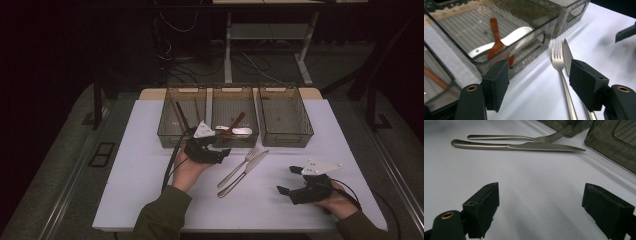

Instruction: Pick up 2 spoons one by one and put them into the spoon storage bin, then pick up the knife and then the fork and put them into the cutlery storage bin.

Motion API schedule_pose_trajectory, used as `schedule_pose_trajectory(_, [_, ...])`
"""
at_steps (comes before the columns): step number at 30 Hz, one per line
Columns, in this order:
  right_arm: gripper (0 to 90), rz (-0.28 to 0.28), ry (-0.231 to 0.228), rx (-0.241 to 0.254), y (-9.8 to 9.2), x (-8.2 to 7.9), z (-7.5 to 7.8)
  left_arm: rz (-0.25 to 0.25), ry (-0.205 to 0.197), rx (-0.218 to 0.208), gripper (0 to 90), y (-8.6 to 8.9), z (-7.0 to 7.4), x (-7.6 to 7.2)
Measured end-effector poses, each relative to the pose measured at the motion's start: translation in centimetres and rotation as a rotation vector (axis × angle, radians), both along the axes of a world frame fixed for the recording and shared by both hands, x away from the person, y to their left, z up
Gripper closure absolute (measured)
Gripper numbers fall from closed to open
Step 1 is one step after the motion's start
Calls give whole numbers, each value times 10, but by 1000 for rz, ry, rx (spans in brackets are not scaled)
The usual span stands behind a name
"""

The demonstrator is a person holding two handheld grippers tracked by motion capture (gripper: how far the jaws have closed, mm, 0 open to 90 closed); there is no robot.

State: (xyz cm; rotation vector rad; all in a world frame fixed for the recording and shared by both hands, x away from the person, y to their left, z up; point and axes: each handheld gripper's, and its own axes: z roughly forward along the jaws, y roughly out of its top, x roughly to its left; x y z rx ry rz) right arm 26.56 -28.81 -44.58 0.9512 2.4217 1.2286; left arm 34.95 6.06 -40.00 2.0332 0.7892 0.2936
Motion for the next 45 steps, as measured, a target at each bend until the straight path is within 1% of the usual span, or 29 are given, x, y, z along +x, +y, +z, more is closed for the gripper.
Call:
schedule_pose_trajectory(4, [141, -2, -1, 2, -1, 0, 0, -20, 12, 10, 347, -7, -5, -4])
schedule_pose_trajectory(6, [141, 0, 0, 3, 0, 0, 0, -39, 18, 19, 393, -11, -10, -4])
schedule_pose_trajectory(9, [141, 5, 2, -1, 0, 0, -1, -67, 46, 28, 459, -19, -18, -4])
schedule_pose_trajectory(10, [141, 5, 3, -2, 1, 0, -1, -78, 51, 38, 479, -21, -20, -4])
schedule_pose_trajectory(12, [141, 5, 3, -3, 1, 0, -1, -87, 57, 43, 523, -26, -25, -5])
schedule_pose_trajectory(16, [141, 7, 1, -2, 1, 0, -1, -93, 79, 55, 598, -34, -34, -4])
schedule_pose_trajectory(19, [141, 9, 0, -8, 0, 0, -1, -88, 87, 57, 639, -38, -38, -5])
schedule_pose_trajectory(21, [141, 7, 3, -2, 0, 0, -1, -92, 88, 56, 666, -41, -40, -6])
schedule_pose_trajectory(23, [141, 8, 1, -5, 0, -1, -1, -93, 89, 61, 680, -44, -42, -6])
schedule_pose_trajectory(25, [141, 9, -3, -4, 0, 0, -1, -98, 90, 78, 695, -46, -44, -7])
schedule_pose_trajectory(26, [141, 10, -5, -6, 0, 0, -1, -95, 95, 69, 704, -48, -46, -7])
schedule_pose_trajectory(27, [141, 10, -4, -7, 0, 0, -1, -104, 100, 77, 707, -49, -47, -7])
schedule_pose_trajectory(28, [141, 9, -2, -6, 0, 0, -1, -105, 99, 87, 711, -51, -48, -7])
schedule_pose_trajectory(29, [141, 10, -1, -7, 0, 0, -1, -101, 100, 88, 720, -53, -49, -7])
schedule_pose_trajectory(32, [141, 10, -2, -6, 0, 0, -1, -104, 93, 125, 761, -57, -53, -8])
schedule_pose_trajectory(33, [141, 8, -3, -5, 0, 0, -1, -102, 84, 127, 772, -58, -53, -8])
schedule_pose_trajectory(34, [141, 7, -3, -4, 0, 0, -1, -101, 82, 135, 781, -59, -53, -9])
schedule_pose_trajectory(37, [141, 7, -3, -3, 0, 0, -1, -101, 56, 160, 789, -61, -53, -11])
schedule_pose_trajectory(40, [141, 11, -1, -7, 0, -1, -1, -100, 41, 170, 811, -62, -53, -13])
schedule_pose_trajectory(45, [143, 17, -13, -5, 0, 0, -1, -97, 50, 164, 831, -62, -53, -11])
